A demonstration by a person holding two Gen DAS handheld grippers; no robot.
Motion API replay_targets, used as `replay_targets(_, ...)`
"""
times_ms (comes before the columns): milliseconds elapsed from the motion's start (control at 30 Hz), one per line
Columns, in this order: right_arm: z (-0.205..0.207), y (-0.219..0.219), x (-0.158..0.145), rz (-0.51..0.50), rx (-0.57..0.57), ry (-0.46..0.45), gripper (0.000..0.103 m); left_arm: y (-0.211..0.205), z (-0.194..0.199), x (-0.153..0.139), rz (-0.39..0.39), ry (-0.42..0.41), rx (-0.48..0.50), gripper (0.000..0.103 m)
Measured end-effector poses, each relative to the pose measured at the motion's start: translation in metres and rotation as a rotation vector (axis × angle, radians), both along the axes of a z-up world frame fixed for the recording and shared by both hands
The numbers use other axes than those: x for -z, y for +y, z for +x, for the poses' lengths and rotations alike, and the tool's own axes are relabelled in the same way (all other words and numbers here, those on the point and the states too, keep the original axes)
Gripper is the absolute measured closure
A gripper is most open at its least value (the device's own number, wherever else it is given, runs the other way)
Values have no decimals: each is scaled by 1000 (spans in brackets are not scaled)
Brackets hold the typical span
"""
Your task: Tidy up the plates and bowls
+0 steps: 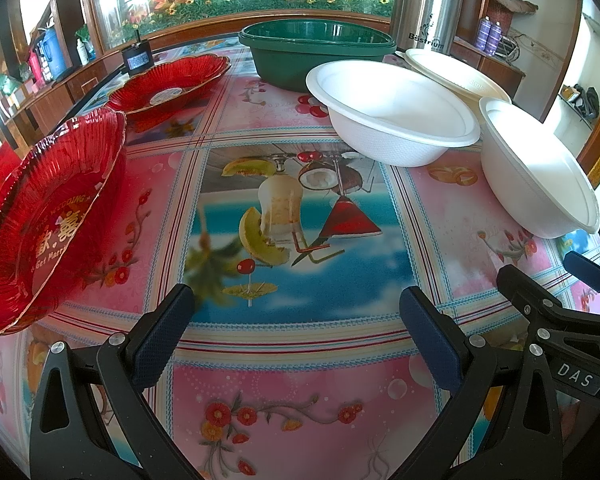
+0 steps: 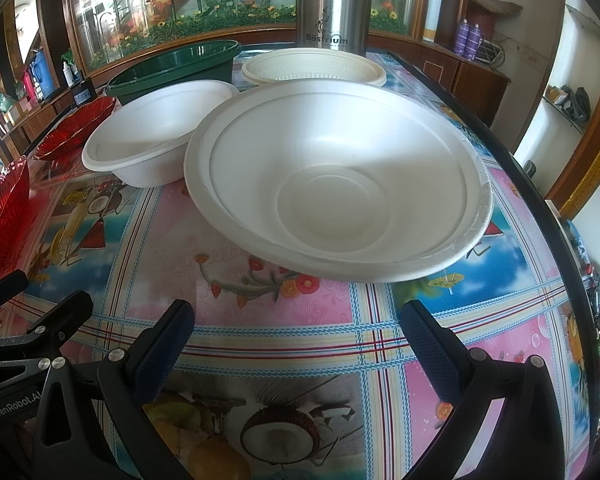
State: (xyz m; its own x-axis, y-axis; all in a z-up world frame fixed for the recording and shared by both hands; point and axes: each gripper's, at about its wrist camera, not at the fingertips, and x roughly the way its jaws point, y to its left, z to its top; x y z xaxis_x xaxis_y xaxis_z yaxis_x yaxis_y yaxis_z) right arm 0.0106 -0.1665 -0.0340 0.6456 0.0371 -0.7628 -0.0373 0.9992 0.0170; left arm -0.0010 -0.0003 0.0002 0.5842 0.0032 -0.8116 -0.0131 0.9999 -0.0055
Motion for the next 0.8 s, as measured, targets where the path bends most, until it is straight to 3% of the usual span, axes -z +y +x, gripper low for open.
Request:
replay_targets(200, -3, 1, -1, 23, -40, 0, 0, -1, -18, -7, -12, 1, 31, 0)
replay_targets(333, -16, -8, -12, 100, -47, -15, 0, 1, -37, -28, -4, -64, 63, 0)
replay_targets(433, -29, -3, -20, 103, -60, -29, 0, 10, -52, -42, 2, -94, 76, 0)
replay_targets(800, -52, 68, -70, 121, -263, -114, 0, 102, -78, -79, 15, -146, -32, 0)
